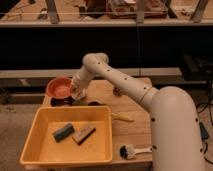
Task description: Stack bowls on top of each other
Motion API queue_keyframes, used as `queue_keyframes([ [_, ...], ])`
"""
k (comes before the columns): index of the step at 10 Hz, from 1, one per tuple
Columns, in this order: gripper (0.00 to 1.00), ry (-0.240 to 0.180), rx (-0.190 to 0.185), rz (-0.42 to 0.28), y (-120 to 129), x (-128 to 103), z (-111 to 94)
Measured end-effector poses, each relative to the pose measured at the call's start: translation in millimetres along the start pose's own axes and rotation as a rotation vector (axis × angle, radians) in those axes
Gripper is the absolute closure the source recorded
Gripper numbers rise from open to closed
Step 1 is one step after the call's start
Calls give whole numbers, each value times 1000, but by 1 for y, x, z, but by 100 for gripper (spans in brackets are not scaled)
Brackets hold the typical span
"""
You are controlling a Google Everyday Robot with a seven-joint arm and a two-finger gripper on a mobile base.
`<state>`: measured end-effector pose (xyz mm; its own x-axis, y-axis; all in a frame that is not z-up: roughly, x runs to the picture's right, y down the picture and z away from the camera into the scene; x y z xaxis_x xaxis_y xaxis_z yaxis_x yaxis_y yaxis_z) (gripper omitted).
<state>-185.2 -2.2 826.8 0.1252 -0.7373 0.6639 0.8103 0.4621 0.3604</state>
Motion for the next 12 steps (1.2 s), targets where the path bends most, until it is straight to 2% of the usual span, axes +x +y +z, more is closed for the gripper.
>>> queue_keyframes([
  [2,87,-12,-12,-8,-1,-4,5],
  [4,71,-17,-20,-11,-1,-6,7],
  [7,39,-25,-28,-17,-4,-8,12],
  [9,22,-27,-29,-18,-5,-7,14],
  [12,20,-40,-21,-4,-8,-9,18],
])
